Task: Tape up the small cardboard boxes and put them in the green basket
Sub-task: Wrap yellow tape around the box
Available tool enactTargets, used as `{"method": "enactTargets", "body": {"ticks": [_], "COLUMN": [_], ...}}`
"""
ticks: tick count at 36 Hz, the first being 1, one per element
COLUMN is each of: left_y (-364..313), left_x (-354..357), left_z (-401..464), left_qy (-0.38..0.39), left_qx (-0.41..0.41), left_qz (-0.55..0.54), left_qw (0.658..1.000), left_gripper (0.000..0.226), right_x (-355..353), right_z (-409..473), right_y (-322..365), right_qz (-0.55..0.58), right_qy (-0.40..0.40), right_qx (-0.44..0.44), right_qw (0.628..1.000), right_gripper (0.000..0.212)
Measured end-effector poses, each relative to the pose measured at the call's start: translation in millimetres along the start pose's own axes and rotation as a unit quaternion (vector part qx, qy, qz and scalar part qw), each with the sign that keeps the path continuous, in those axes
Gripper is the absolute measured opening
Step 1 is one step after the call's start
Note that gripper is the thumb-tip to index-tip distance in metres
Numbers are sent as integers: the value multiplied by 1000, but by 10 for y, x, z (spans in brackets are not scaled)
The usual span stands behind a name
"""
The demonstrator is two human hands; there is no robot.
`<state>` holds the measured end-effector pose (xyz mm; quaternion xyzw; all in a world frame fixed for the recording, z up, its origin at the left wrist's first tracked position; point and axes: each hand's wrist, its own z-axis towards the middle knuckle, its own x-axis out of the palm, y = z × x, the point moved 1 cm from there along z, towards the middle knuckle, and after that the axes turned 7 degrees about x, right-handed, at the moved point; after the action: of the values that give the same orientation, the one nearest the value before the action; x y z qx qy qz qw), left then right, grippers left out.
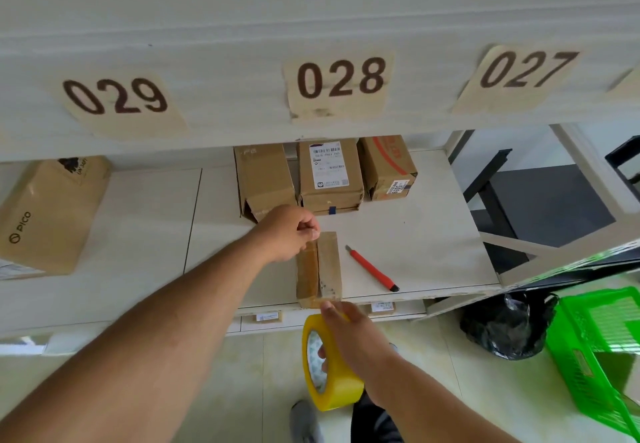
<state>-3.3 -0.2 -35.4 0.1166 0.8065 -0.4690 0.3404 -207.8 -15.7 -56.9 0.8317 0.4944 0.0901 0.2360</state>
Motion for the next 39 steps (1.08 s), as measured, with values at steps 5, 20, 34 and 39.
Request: {"method": "enactTargets", "body": {"ticks": [5, 20, 34, 39], "left_y": [58, 53, 58, 61], "left_x": [3, -79, -187, -202], "left_z": [32, 56, 83, 100], "left_qy": [-5, 4, 22, -12], "left_qx": [-1, 12, -14, 10], "left_qz": [-21, -33, -53, -30], "left_qw": [1000, 999, 998, 999], "left_gripper": [12, 11, 12, 14], "right_x": [-33, -95, 20, 110], "right_z": [45, -30, -3, 45], "right_y": [-114, -85, -148, -183], "right_qz": [-27, -41, 125, 136], "right_qy": [-27, 18, 18, 8], "right_qx": [19, 57, 20, 14], "right_qw": [999, 997, 992, 991], "right_gripper": [46, 24, 14, 16]}}
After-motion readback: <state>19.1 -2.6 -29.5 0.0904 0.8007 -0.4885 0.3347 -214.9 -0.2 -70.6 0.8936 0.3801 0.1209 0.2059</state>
